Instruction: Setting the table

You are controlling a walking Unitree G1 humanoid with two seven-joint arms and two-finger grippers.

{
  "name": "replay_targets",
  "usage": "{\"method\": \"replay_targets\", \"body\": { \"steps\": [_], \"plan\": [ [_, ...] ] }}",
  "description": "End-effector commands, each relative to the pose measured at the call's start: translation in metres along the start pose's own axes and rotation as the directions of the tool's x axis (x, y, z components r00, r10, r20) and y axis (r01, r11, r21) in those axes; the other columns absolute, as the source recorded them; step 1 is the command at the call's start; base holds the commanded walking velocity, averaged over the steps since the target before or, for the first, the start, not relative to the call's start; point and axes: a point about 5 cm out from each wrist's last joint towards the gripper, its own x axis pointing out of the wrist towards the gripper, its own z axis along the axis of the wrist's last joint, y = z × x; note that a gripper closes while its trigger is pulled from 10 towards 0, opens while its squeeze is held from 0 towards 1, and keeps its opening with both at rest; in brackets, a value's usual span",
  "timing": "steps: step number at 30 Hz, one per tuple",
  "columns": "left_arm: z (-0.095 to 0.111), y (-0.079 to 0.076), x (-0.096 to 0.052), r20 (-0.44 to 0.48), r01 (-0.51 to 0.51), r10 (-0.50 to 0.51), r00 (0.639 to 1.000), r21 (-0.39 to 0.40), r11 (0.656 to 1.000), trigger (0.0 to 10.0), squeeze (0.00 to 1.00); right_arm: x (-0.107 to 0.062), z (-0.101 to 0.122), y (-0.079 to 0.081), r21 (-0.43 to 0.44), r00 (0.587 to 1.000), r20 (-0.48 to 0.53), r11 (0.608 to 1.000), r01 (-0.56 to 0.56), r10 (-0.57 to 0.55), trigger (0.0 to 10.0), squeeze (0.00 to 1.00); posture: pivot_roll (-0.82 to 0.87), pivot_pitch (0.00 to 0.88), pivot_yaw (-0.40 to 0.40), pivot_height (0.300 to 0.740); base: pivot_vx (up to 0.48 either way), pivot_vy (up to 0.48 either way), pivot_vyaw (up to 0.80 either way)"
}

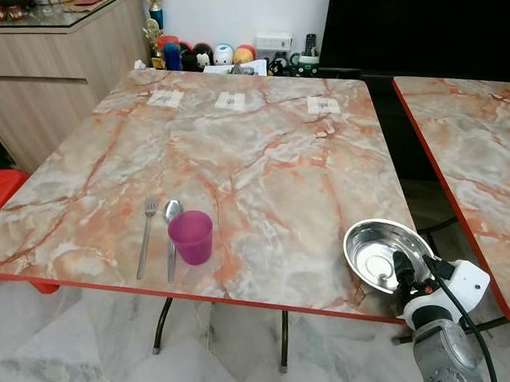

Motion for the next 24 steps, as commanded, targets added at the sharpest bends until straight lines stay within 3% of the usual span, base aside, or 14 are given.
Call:
{"method": "replay_targets", "body": {
  "steps": [1, 3, 4, 5, 6, 7, 24],
  "plan": [
    [-0.0080, 0.0005, -0.0022, -0.024, 0.002, -0.001, 1.000, 0.017, 1.000, 10.0, 0.00, 0.0014, -0.0050, -0.0017, 0.003, 1.000, -0.029, 1.000, 0.012, -0.012, 10.0, 0.00, 0.00, 0.094, -0.047, 0.740, 0.000, 0.000, 0.00],
    [-0.0081, 0.0003, -0.0022, -0.025, 0.002, -0.002, 1.000, 0.019, 1.000, 10.0, 0.00, 0.0019, -0.0053, -0.0016, 0.003, 0.999, -0.029, 1.000, 0.012, -0.012, 10.0, 0.00, 0.00, 0.094, -0.046, 0.740, 0.000, 0.000, 0.00],
    [-0.0084, 0.0001, -0.0023, -0.026, 0.003, -0.002, 1.000, 0.021, 1.000, 10.0, 0.00, 0.0022, -0.0051, -0.0012, 0.001, 1.000, -0.028, 1.000, 0.008, -0.008, 8.0, 0.00, 0.00, 0.094, -0.046, 0.740, 0.000, 0.000, 0.00],
    [-0.0084, 0.0001, -0.0023, -0.026, 0.003, -0.002, 1.000, 0.021, 1.000, 10.0, 0.00, 0.0022, -0.0051, -0.0012, 0.001, 1.000, -0.028, 1.000, 0.008, -0.008, 8.0, 0.00, 0.00, 0.094, -0.046, 0.740, 0.000, 0.000, 0.00],
    [-0.0086, 0.0000, -0.0023, -0.027, 0.003, -0.003, 1.000, 0.022, 1.000, 10.0, 0.00, 0.0024, -0.0049, -0.0009, 0.001, 1.000, -0.027, 1.000, 0.007, -0.007, 3.3, 0.00, 0.00, 0.094, -0.046, 0.740, 0.000, 0.000, 0.00],
    [-0.0093, -0.0004, -0.0025, -0.029, 0.005, -0.004, 1.000, 0.025, 1.000, 10.0, 0.00, 0.0030, -0.0044, 0.0001, 0.004, 1.000, -0.024, 1.000, 0.004, -0.004, 0.0, 0.00, 0.00, 0.095, -0.046, 0.740, 0.000, 0.000, 0.00],
    [-0.0090, -0.0011, -0.0021, -0.040, 0.016, -0.014, 0.999, 0.052, 0.999, 10.0, 0.00, 0.0085, -0.0023, 0.0065, 0.026, 1.000, 0.003, 1.000, 0.003, -0.003, 0.0, 0.00, 0.01, 0.096, -0.044, 0.740, 0.000, 0.000, 0.00]
  ]
}}
